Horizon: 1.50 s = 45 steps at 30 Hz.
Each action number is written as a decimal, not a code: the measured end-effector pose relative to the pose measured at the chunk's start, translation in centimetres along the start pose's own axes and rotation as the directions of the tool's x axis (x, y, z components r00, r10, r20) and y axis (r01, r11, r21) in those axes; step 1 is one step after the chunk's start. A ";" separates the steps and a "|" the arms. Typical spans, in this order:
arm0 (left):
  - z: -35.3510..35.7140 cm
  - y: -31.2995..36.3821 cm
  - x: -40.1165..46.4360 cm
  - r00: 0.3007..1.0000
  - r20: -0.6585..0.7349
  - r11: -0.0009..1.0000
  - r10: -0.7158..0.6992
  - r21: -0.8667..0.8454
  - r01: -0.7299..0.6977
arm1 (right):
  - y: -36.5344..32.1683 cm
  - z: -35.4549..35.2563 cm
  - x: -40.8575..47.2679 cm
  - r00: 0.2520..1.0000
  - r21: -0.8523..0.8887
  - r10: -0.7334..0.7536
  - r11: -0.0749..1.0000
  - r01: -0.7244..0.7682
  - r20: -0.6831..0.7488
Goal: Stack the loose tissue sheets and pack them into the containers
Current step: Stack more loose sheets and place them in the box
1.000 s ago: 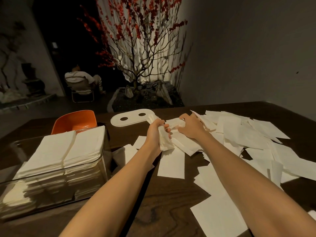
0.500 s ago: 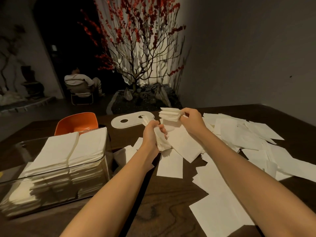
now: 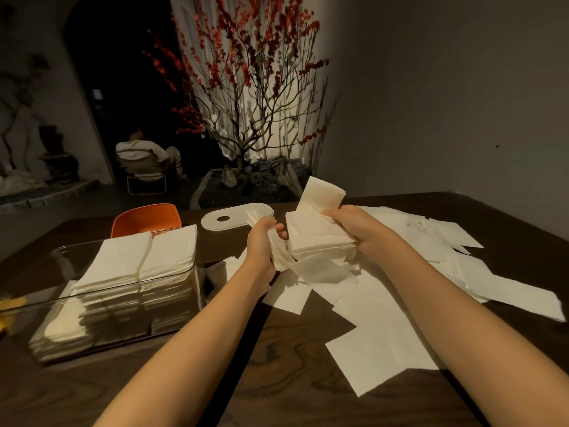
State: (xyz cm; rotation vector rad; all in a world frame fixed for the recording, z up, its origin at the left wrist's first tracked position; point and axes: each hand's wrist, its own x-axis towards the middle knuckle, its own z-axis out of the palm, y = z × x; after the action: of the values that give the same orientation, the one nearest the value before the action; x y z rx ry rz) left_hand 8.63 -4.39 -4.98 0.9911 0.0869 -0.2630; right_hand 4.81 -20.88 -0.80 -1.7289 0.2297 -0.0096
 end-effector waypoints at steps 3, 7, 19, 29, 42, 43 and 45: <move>0.3 0.4 -1.2 0.998 -0.037 0.999 0.043 0.021 -0.042 | 0.5 -0.3 -0.8 0.999 0.057 0.000 0.998 0.002 -0.034; 0.6 -0.1 -2.6 0.998 -0.044 0.998 0.044 0.040 -0.042 | 1.5 0.6 -1.3 0.992 0.047 0.054 0.998 -0.049 -0.117; -0.7 -1.2 -3.0 0.985 0.089 0.988 -0.148 0.057 0.143 | 2.6 2.9 -2.7 1.000 0.072 0.003 0.997 -0.001 -0.028; -0.9 -1.3 -3.5 0.912 0.321 0.940 -0.255 -0.137 0.311 | 2.5 3.5 -4.1 0.976 0.039 0.057 0.997 -0.067 0.210; -1.2 -1.0 -4.3 0.914 0.268 0.926 -0.304 -0.144 0.349 | 2.3 3.6 -3.5 0.985 0.152 0.163 0.974 -0.170 0.055; -1.2 -0.9 -4.4 0.921 0.256 0.926 -0.294 -0.163 0.341 | 2.3 3.3 -3.6 0.980 0.239 0.184 0.951 -0.196 0.071; -1.3 -0.8 -4.3 0.934 0.234 0.920 -0.269 -0.224 0.321 | 2.2 2.8 -3.8 0.958 0.347 0.225 0.897 -0.274 0.176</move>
State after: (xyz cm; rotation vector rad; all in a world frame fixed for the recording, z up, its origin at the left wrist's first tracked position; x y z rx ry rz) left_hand 4.37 -2.98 -5.52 0.6833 0.0863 -0.6139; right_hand 1.08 -17.92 -2.97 -1.3089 0.3304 0.2372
